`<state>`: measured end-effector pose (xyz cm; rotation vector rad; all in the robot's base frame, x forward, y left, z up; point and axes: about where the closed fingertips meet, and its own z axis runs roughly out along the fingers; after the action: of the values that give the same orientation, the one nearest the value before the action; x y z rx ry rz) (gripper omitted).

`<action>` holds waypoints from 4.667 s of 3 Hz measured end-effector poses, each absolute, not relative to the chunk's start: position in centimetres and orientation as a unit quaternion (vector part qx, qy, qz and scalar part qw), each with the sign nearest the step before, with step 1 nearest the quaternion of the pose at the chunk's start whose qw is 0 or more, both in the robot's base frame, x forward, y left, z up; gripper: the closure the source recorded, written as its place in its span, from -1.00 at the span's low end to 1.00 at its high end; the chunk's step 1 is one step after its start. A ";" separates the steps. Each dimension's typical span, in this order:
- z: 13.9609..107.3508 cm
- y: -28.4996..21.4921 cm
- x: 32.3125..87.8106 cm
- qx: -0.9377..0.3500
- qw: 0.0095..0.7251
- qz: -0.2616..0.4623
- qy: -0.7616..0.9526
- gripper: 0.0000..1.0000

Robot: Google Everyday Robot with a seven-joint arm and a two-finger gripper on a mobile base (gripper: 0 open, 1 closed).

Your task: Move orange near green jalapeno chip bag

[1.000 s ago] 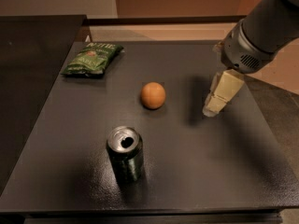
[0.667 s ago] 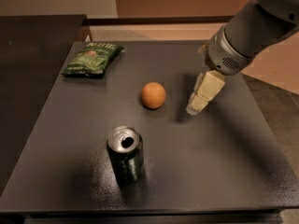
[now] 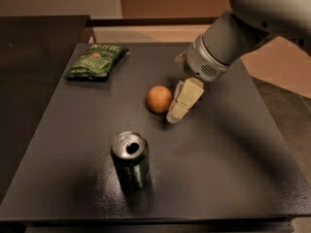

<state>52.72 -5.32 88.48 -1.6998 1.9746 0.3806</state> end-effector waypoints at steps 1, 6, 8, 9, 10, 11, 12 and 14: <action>87.3 -3.2 52.5 -0.638 0.246 0.161 0.712 -1.00; 87.1 -1.3 55.0 -0.644 0.234 0.181 0.706 0.78; 88.5 2.0 60.5 -0.644 0.247 0.182 0.700 1.00; 88.3 4.1 63.4 -0.647 0.253 0.180 0.696 1.00; 88.1 5.7 66.1 -0.638 0.268 0.175 0.701 1.00; 87.8 6.7 68.0 -0.626 0.280 0.172 0.707 1.00; 87.1 7.6 69.2 -0.621 0.278 0.169 0.713 0.63; 86.0 8.1 69.8 -0.621 0.267 0.169 0.717 -0.30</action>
Offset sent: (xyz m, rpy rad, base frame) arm -0.0001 0.0484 -0.0401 0.0289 0.0724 0.1122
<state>69.79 8.11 86.03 -1.6762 1.9360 0.4549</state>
